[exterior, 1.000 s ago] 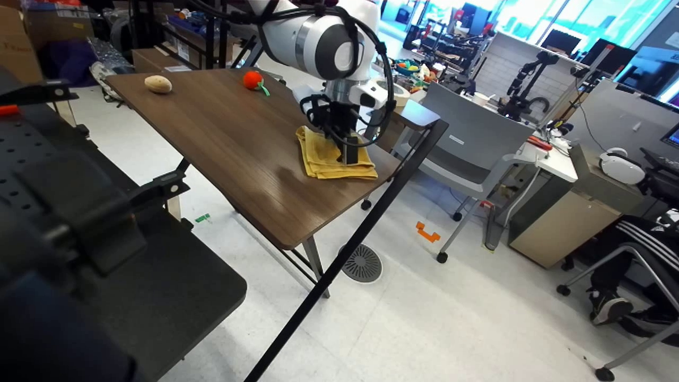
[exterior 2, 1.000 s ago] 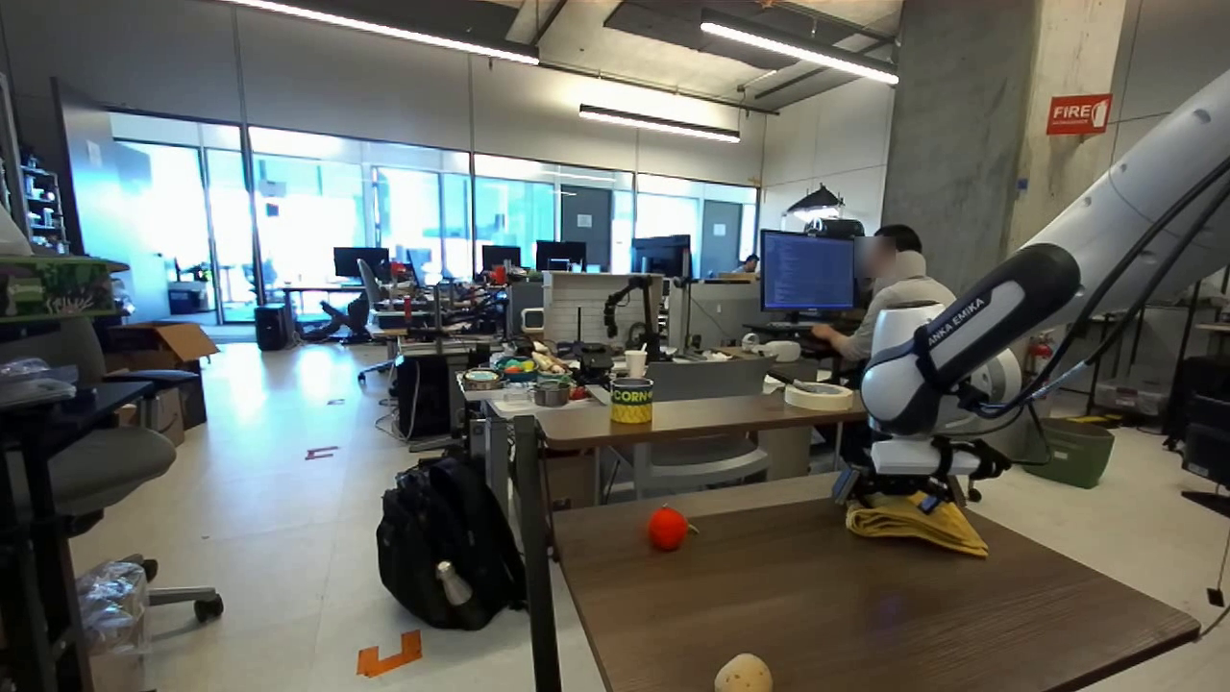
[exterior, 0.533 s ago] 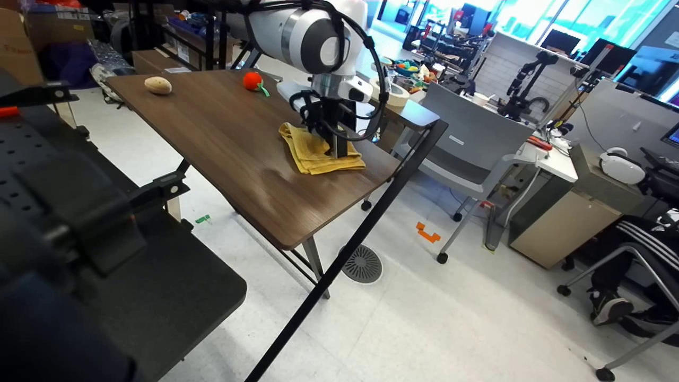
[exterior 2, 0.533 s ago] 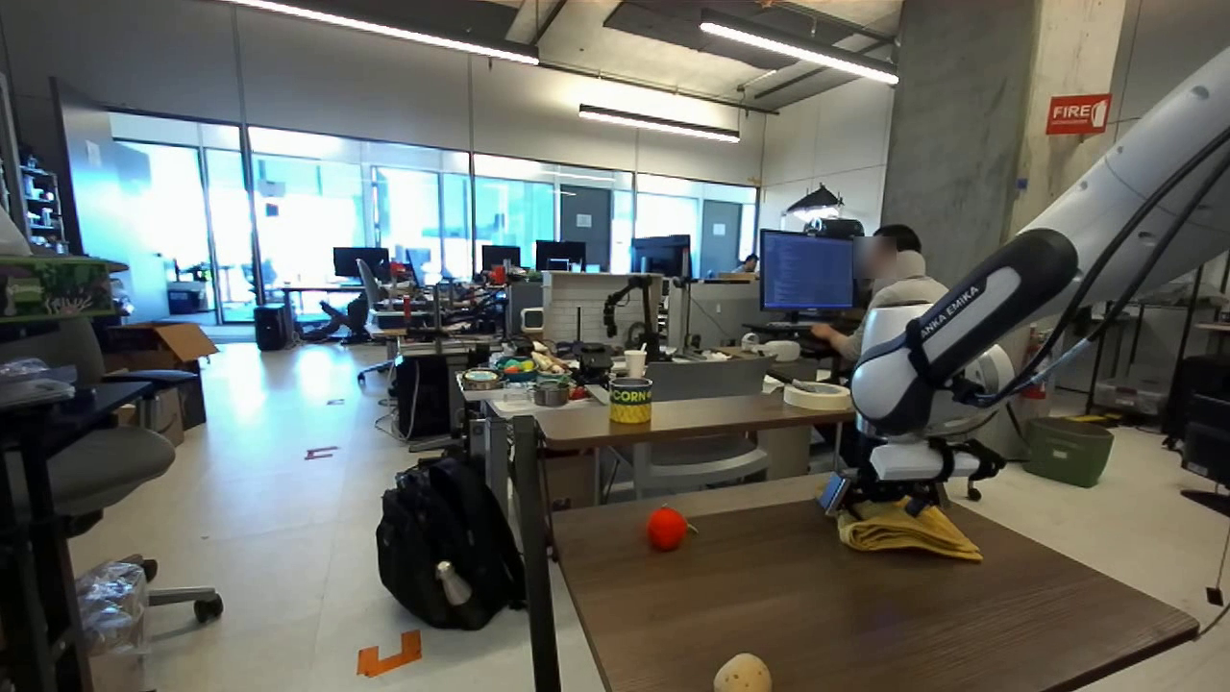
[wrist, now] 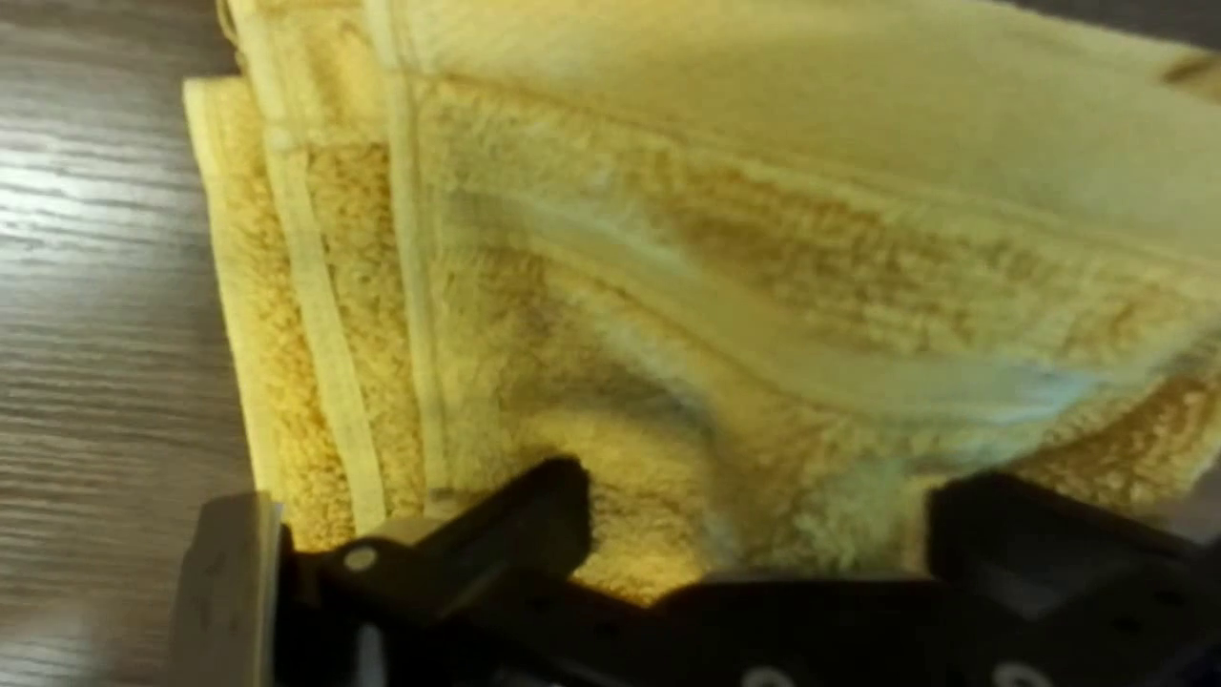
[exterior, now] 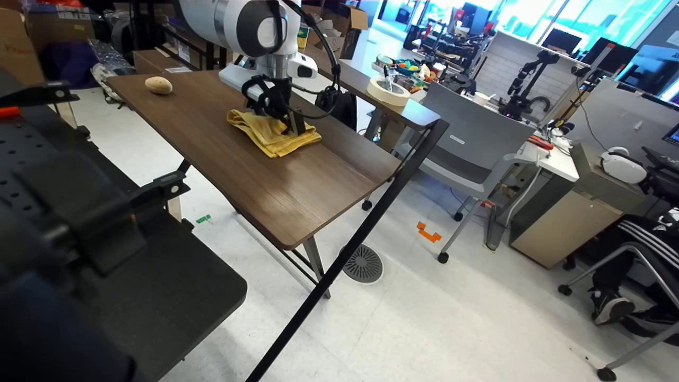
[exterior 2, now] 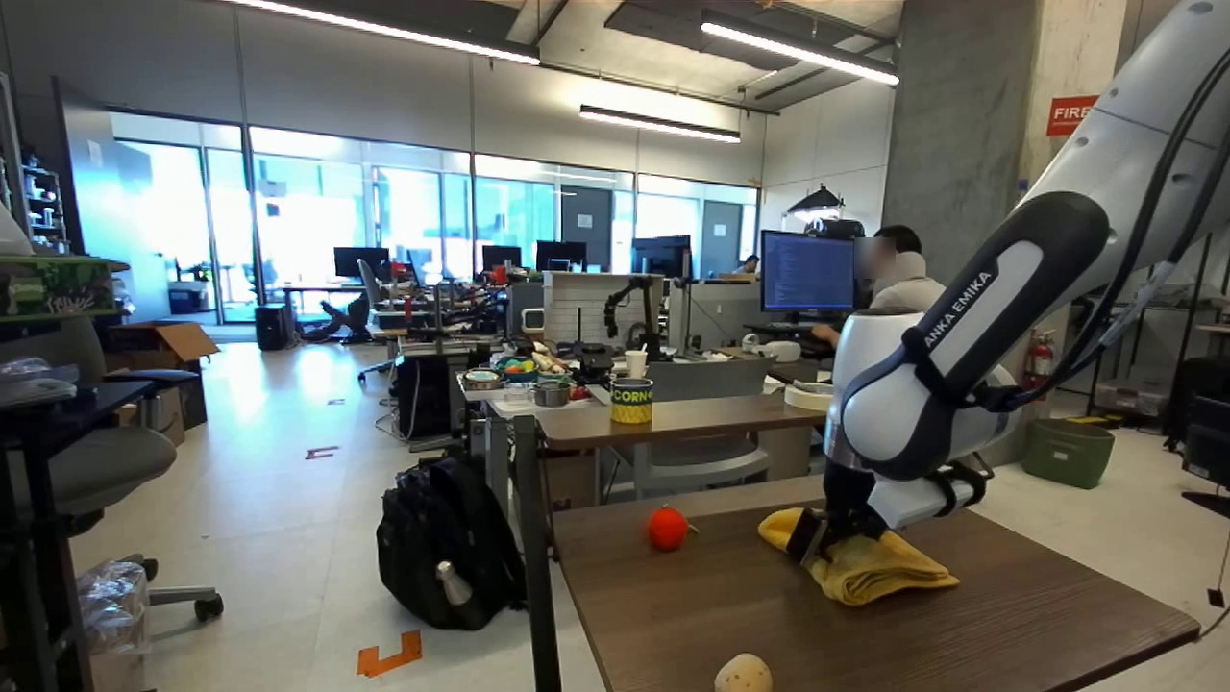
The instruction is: Use the towel to wipe the table
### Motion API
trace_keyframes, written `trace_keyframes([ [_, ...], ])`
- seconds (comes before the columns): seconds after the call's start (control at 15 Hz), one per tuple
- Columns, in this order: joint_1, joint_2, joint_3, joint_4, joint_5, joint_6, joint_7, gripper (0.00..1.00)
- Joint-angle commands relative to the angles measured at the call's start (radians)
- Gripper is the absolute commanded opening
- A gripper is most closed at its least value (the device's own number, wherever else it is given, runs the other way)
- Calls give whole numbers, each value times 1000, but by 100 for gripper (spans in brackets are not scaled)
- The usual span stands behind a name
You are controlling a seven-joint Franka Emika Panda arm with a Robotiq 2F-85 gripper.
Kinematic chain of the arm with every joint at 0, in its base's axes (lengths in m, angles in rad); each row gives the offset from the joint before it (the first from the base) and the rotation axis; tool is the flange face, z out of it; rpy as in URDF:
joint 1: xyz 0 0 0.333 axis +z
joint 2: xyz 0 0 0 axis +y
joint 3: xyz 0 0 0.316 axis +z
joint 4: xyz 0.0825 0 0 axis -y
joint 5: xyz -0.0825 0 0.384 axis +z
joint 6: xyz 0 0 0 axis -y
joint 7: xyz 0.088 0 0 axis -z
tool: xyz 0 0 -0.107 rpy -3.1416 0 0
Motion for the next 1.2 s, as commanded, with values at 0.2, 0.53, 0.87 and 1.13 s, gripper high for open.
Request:
trace_keyframes([
  [0.2,4,39,-114,-44,-7,52,125,100],
  [0.53,-56,91,-199,31,27,25,264,100],
  [0.87,-89,28,-125,-51,5,38,184,100],
  [1.13,-59,-97,-43,-266,-24,172,52,100],
])
